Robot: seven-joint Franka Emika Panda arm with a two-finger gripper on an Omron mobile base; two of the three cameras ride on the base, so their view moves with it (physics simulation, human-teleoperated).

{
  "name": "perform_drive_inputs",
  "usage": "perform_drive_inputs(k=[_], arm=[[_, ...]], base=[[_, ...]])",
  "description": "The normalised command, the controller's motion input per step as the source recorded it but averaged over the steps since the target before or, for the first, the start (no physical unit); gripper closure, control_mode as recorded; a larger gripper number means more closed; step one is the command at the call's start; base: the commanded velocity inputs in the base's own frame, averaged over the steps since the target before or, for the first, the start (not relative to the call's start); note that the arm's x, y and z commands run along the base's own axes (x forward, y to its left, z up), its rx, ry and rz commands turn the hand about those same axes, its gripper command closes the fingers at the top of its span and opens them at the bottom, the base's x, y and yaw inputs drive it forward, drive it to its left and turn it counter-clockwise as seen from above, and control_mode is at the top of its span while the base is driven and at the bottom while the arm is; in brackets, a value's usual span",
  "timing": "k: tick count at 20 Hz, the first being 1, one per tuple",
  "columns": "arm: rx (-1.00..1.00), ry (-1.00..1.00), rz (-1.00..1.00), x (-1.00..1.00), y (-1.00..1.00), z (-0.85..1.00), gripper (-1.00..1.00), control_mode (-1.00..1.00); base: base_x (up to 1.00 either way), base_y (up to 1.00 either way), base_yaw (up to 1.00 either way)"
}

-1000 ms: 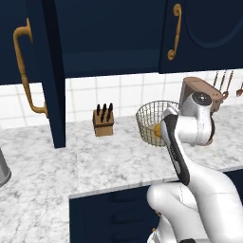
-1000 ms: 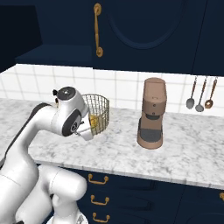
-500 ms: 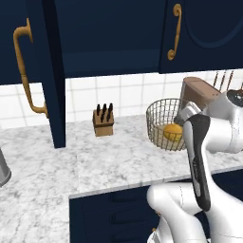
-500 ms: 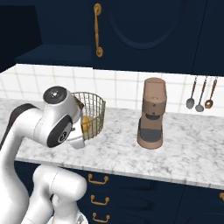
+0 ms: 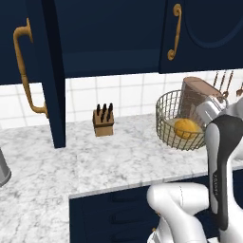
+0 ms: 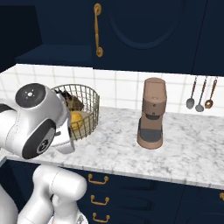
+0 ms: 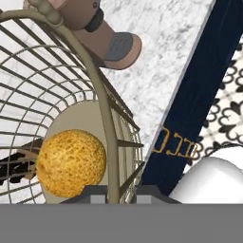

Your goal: Open the cabinet, pick up the bread from the cabinet and place it in the basket. Then move the basket to the dining counter.

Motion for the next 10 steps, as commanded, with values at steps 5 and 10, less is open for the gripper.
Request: perform_drive_inputs(k=[5,10], arm=[[0.00,0.00,0.00,-0.07,-0.03,0.10,1.00,1.00],[0.00,0.00,0.00,0.00,0.00,0.00,1.00,1.00]], base=[[-0.62,-0.36,-0.02],[-0.33,-0.81,-0.45]])
